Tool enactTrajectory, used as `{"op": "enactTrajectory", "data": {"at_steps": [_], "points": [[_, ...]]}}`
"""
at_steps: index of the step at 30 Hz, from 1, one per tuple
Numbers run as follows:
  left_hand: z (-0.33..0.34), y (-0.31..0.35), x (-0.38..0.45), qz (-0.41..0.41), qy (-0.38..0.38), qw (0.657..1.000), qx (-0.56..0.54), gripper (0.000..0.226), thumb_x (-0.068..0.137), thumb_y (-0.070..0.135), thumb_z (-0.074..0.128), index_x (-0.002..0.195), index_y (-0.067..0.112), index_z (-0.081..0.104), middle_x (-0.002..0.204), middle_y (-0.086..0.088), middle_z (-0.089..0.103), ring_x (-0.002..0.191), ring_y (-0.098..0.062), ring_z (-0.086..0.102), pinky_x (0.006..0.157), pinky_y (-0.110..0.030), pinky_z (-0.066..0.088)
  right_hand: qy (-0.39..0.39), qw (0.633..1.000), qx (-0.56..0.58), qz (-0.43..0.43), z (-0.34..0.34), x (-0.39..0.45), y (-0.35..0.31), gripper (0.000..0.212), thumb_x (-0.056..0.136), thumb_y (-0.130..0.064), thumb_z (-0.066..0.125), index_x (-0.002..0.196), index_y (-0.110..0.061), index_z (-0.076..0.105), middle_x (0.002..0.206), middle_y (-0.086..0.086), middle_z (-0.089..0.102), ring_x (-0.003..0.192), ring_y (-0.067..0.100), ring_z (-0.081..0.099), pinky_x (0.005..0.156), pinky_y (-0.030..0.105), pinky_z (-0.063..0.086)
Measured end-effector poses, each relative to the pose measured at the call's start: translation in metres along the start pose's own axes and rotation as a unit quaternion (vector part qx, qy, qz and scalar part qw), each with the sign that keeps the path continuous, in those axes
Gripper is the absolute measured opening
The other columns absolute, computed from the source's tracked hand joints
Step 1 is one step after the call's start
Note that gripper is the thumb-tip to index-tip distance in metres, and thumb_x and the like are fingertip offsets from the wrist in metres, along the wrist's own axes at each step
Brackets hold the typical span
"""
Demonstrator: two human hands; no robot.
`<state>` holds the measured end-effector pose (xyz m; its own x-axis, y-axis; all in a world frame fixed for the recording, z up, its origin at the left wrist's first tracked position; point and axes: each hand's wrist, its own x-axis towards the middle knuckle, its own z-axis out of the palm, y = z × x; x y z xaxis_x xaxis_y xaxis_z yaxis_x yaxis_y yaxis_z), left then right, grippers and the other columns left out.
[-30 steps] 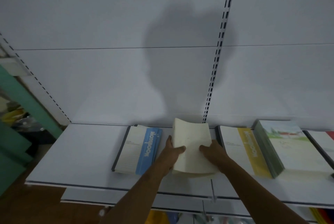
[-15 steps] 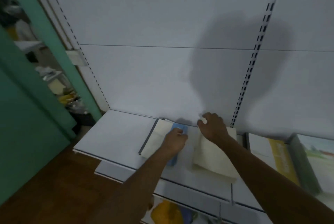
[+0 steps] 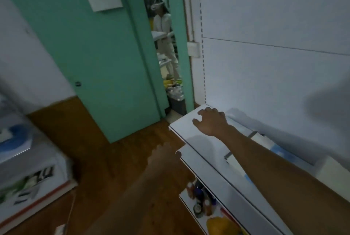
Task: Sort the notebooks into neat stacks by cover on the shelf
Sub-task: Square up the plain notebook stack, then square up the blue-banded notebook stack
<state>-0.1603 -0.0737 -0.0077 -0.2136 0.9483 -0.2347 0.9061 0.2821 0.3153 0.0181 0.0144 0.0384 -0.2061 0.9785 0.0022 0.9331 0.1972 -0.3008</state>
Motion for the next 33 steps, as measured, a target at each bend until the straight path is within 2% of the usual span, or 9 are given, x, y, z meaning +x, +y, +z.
{"op": "enactTrajectory", "data": {"at_steps": [6,10,14,19,23,26,29,31,33], "points": [[-0.025,-0.034,-0.002,-0.059,0.008,0.998,0.025,0.063,0.089,0.054,0.045,0.141,0.018,0.036,0.142,-0.008,0.041,0.131,-0.030,0.040,0.107,-0.050,0.036,-0.023,0.998,-0.025,-0.048,0.017,0.024,-0.043,0.061,0.092,-0.055,0.037,0.141,-0.020,0.040,0.145,0.010,0.040,0.133,0.029,0.035,0.107,0.045,0.028],[-0.034,-0.026,0.018,-0.016,0.035,0.996,0.076,0.065,0.093,0.053,0.044,0.146,0.019,0.028,0.151,-0.008,0.032,0.140,-0.031,0.029,0.113,-0.052,0.027,-0.018,0.997,-0.029,-0.063,0.014,0.043,-0.047,0.059,0.092,-0.051,0.039,0.144,-0.023,0.034,0.147,0.009,0.035,0.136,0.031,0.031,0.111,0.048,0.025],[-0.038,-0.001,0.059,0.050,0.016,0.996,0.070,0.068,0.090,0.057,0.043,0.146,0.022,0.027,0.152,-0.007,0.031,0.140,-0.031,0.028,0.112,-0.054,0.026,0.000,0.999,-0.040,-0.024,0.004,0.068,-0.031,0.060,0.091,-0.053,0.038,0.144,-0.024,0.035,0.146,0.008,0.037,0.132,0.031,0.036,0.108,0.047,0.028],[-0.026,0.051,0.129,0.174,0.000,0.984,0.038,0.074,0.078,0.073,0.030,0.133,0.025,0.041,0.135,-0.003,0.051,0.120,-0.025,0.049,0.101,-0.045,0.043,0.037,0.995,-0.027,0.093,-0.008,0.083,0.017,0.060,0.093,-0.054,0.039,0.145,-0.024,0.034,0.148,0.007,0.037,0.134,0.030,0.036,0.109,0.046,0.028],[-0.007,0.109,0.151,0.286,-0.071,0.953,0.073,0.069,0.091,0.061,0.037,0.145,0.019,0.031,0.145,-0.008,0.040,0.131,-0.029,0.039,0.108,-0.046,0.035,0.057,0.972,-0.002,0.227,-0.010,0.062,0.066,0.062,0.093,-0.055,0.041,0.145,-0.021,0.034,0.148,0.009,0.037,0.134,0.029,0.038,0.110,0.045,0.030],[0.020,0.142,0.148,0.351,-0.129,0.925,0.062,0.067,0.093,0.055,0.041,0.146,0.016,0.029,0.144,-0.010,0.040,0.130,-0.028,0.040,0.105,-0.042,0.037,0.044,0.943,0.031,0.327,-0.003,0.026,0.100,0.061,0.094,-0.052,0.042,0.145,-0.019,0.033,0.145,0.011,0.039,0.131,0.030,0.040,0.109,0.045,0.032],[0.051,0.164,0.136,0.378,-0.219,0.899,0.029,0.070,0.090,0.055,0.048,0.145,0.014,0.031,0.142,-0.011,0.044,0.127,-0.027,0.046,0.103,-0.040,0.041,0.050,0.908,0.083,0.407,0.012,-0.016,0.126,0.062,0.095,-0.047,0.046,0.145,-0.014,0.033,0.147,0.013,0.037,0.133,0.031,0.039,0.110,0.043,0.033],[0.067,0.174,0.128,0.365,-0.279,0.888,-0.006,0.070,0.090,0.051,0.053,0.144,0.010,0.032,0.141,-0.012,0.046,0.124,-0.025,0.049,0.100,-0.032,0.042,0.056,0.884,0.098,0.453,0.023,-0.042,0.140,0.062,0.094,-0.044,0.047,0.144,-0.010,0.035,0.145,0.016,0.039,0.131,0.032,0.042,0.108,0.041,0.036],[0.077,0.182,0.122,0.349,-0.320,0.880,-0.033,0.063,0.093,0.041,0.054,0.139,0.004,0.035,0.137,-0.013,0.048,0.117,-0.023,0.052,0.088,-0.022,0.040,0.062,0.860,0.123,0.492,0.033,-0.062,0.148,0.059,0.096,-0.039,0.048,0.142,-0.005,0.036,0.141,0.020,0.042,0.128,0.034,0.045,0.104,0.037,0.038]]}}
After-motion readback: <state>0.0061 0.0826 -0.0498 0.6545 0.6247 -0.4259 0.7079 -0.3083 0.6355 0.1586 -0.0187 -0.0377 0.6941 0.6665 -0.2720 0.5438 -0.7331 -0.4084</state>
